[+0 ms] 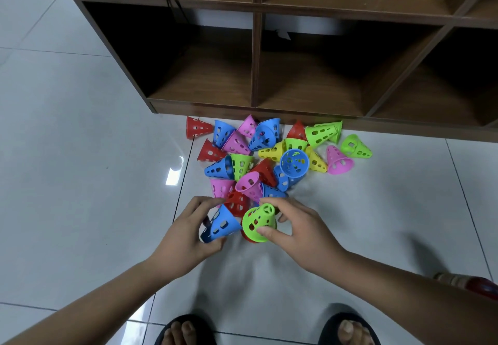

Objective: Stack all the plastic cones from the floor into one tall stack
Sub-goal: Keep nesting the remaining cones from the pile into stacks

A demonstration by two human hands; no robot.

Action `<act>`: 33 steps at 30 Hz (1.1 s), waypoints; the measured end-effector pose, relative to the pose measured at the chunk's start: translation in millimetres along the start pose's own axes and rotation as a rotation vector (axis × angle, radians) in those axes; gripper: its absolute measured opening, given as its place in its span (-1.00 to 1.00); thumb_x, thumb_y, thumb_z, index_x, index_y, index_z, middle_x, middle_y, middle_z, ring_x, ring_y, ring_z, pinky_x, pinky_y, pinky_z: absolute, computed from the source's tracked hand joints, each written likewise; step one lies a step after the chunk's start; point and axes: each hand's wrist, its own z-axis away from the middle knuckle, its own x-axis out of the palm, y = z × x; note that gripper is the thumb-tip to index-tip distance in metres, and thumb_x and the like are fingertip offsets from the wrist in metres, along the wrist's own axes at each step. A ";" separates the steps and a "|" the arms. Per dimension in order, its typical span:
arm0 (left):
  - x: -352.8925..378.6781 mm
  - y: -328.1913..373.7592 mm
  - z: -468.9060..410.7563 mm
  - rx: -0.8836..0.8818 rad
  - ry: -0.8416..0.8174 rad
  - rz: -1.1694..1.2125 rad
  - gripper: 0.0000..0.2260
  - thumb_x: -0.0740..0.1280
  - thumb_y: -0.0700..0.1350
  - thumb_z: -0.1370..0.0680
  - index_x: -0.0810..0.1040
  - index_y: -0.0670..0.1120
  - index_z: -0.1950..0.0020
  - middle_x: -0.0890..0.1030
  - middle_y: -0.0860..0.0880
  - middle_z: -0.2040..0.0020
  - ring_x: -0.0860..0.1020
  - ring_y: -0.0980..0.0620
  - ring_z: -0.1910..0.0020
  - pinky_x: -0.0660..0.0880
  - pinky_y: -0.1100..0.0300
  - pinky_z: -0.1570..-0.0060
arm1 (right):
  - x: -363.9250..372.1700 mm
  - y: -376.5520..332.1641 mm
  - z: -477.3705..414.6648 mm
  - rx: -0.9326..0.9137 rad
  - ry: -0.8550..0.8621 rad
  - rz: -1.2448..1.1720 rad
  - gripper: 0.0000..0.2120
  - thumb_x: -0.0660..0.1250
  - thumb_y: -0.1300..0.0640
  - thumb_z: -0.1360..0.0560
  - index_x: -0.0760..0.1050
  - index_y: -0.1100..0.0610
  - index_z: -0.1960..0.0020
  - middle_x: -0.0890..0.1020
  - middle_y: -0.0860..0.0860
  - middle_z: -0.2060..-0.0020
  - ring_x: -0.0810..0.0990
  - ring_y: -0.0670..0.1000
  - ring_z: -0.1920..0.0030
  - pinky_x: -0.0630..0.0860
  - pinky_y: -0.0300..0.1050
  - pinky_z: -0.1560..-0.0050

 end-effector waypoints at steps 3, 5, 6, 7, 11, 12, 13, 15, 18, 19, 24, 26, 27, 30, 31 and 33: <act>-3.2 17.2 -7.6 0.047 -0.003 0.011 -0.34 0.56 -0.11 -0.45 0.46 0.18 -0.51 0.42 0.21 -0.32 0.56 0.10 -0.11 0.50 0.40 0.02 | 4.5 5.2 -5.3 -0.022 -0.050 0.041 -0.51 0.50 -0.02 -0.57 0.49 -0.04 -0.47 0.55 -0.24 -0.16 0.49 -0.40 -0.13 0.36 -0.52 -0.16; -3.3 28.6 -12.1 0.085 -0.015 0.027 -0.35 0.56 -0.13 -0.45 0.47 0.16 -0.51 0.44 0.19 -0.30 0.56 0.14 -0.12 0.49 0.41 0.03 | 4.4 8.8 -7.9 -0.023 -0.069 0.037 -0.51 0.49 0.03 -0.58 0.49 -0.03 -0.48 0.55 -0.23 -0.16 0.50 -0.40 -0.13 0.37 -0.53 -0.15; -2.4 33.8 -13.9 0.099 -0.020 0.045 -0.35 0.56 -0.14 -0.45 0.47 0.14 -0.51 0.45 0.17 -0.29 0.56 0.15 -0.12 0.49 0.42 0.03 | 4.2 10.3 -8.8 -0.024 -0.085 0.039 -0.52 0.48 0.05 -0.59 0.49 -0.04 -0.48 0.56 -0.23 -0.17 0.52 -0.38 -0.14 0.39 -0.52 -0.16; -1.4 39.0 -15.5 0.108 -0.022 0.066 -0.35 0.57 -0.16 -0.46 0.48 0.13 -0.51 0.46 0.16 -0.29 0.56 0.16 -0.13 0.48 0.43 0.02 | 4.3 11.9 -9.5 -0.027 -0.103 0.041 -0.52 0.47 0.08 -0.58 0.49 -0.05 -0.48 0.57 -0.24 -0.17 0.54 -0.34 -0.14 0.42 -0.48 -0.17; 6.9 49.3 -23.3 0.144 -0.010 0.060 -0.39 0.57 -0.13 -0.49 0.50 0.12 -0.51 0.52 0.18 -0.27 0.56 0.13 -0.12 0.40 0.48 -0.02 | -0.4 22.7 -14.2 -0.058 -0.050 0.072 -0.60 0.41 0.20 -0.56 0.53 -0.05 -0.37 0.60 -0.21 -0.15 0.60 -0.19 -0.14 0.55 -0.22 -0.19; 9.6 50.6 -25.3 0.150 -0.015 0.050 -0.41 0.56 -0.10 -0.50 0.50 0.13 -0.50 0.51 0.19 -0.25 0.57 0.11 -0.07 0.40 0.47 -0.01 | -4.3 27.0 -17.6 -0.074 0.007 0.118 -0.65 0.41 0.19 -0.56 0.54 -0.03 -0.32 0.59 -0.19 -0.14 0.59 -0.17 -0.15 0.57 -0.14 -0.18; 12.1 51.3 -27.1 0.154 -0.024 0.041 -0.43 0.55 -0.07 -0.51 0.50 0.14 -0.50 0.51 0.20 -0.24 0.56 0.09 -0.03 0.40 0.46 0.00 | -9.0 32.1 -22.3 -0.083 0.065 0.174 -0.70 0.40 0.19 -0.56 0.55 -0.01 -0.27 0.56 -0.17 -0.13 0.58 -0.15 -0.15 0.58 -0.06 -0.16; 14.9 51.9 -29.8 0.162 -0.035 0.017 -0.47 0.54 0.02 -0.54 0.48 0.17 -0.48 0.49 0.24 -0.22 0.55 0.07 0.01 0.42 0.42 -0.01 | -21.1 41.9 -33.4 -0.080 0.146 0.271 -0.75 0.40 0.20 -0.55 0.54 0.01 -0.21 0.51 -0.13 -0.14 0.56 -0.05 -0.17 0.58 0.03 -0.13; 12.3 47.8 -34.5 0.162 -0.022 0.016 -0.58 0.50 0.12 -0.59 0.50 0.19 -0.43 0.51 0.24 -0.17 0.56 0.08 -0.02 0.47 0.36 -0.03 | -35.7 56.3 -47.2 -0.043 0.134 0.394 -0.68 0.39 0.20 -0.55 0.54 0.03 -0.29 0.46 -0.09 -0.26 0.53 0.02 -0.26 0.58 0.07 -0.18; 9.9 44.1 -36.7 0.150 -0.010 0.022 -0.62 0.48 0.14 -0.61 0.52 0.19 -0.40 0.53 0.24 -0.16 0.57 0.08 -0.05 0.48 0.34 -0.03 | -38.0 60.9 -50.3 -0.035 0.109 0.433 -0.63 0.38 0.20 -0.56 0.53 0.02 -0.35 0.45 -0.08 -0.31 0.51 0.05 -0.29 0.58 0.07 -0.21; 0.3 12.5 -51.9 0.120 0.088 -0.125 -0.66 0.38 0.18 -0.65 0.53 0.12 -0.40 0.52 0.18 -0.27 0.52 0.14 -0.23 0.50 0.20 -0.23 | -40.4 76.7 -59.5 -0.016 -0.005 0.538 -0.56 0.33 0.19 -0.60 0.52 0.00 -0.46 0.41 -0.02 -0.50 0.50 0.13 -0.37 0.53 0.05 -0.32; -2.7 1.3 -58.8 0.128 0.097 -0.176 -0.63 0.36 0.17 -0.63 0.53 0.10 -0.41 0.51 0.13 -0.34 0.49 0.06 -0.31 0.46 0.16 -0.30 | -39.4 80.7 -59.9 -0.013 -0.025 0.548 -0.58 0.31 0.18 -0.62 0.53 -0.01 -0.46 0.40 -0.02 -0.53 0.49 0.12 -0.40 0.51 0.01 -0.34; -3.8 -3.6 -62.0 0.124 0.093 -0.196 -0.61 0.36 0.15 -0.62 0.52 0.08 -0.43 0.50 0.11 -0.37 0.49 0.02 -0.35 0.46 0.13 -0.34 | -39.0 82.1 -59.4 -0.012 -0.033 0.549 -0.59 0.30 0.18 -0.63 0.52 0.00 -0.47 0.39 -0.03 -0.53 0.48 0.11 -0.42 0.51 0.01 -0.36; -4.3 -15.1 -69.1 0.108 0.065 -0.280 -0.56 0.42 0.06 -0.60 0.51 0.01 -0.46 0.50 0.03 -0.45 0.50 -0.10 -0.39 0.51 -0.03 -0.35 | -39.1 85.1 -56.7 -0.019 -0.060 0.569 -0.58 0.27 0.17 -0.66 0.49 0.05 -0.51 0.40 -0.03 -0.54 0.44 0.08 -0.48 0.47 0.02 -0.42; -4.1 -18.0 -70.1 0.105 0.047 -0.301 -0.55 0.45 0.02 -0.60 0.51 0.00 -0.47 0.51 0.01 -0.45 0.51 -0.12 -0.38 0.53 -0.06 -0.34 | -39.4 85.8 -55.7 -0.029 -0.062 0.583 -0.57 0.26 0.18 -0.66 0.48 0.06 -0.52 0.40 -0.03 -0.54 0.44 0.08 -0.49 0.46 0.02 -0.43; -4.1 -22.8 -69.6 0.109 0.014 -0.336 -0.55 0.48 0.00 -0.59 0.51 0.00 -0.46 0.55 0.00 -0.42 0.54 -0.12 -0.35 0.55 -0.05 -0.31 | -40.8 87.0 -54.0 -0.044 -0.041 0.603 -0.56 0.27 0.20 -0.66 0.46 0.09 -0.53 0.42 -0.01 -0.54 0.47 0.10 -0.47 0.45 0.01 -0.42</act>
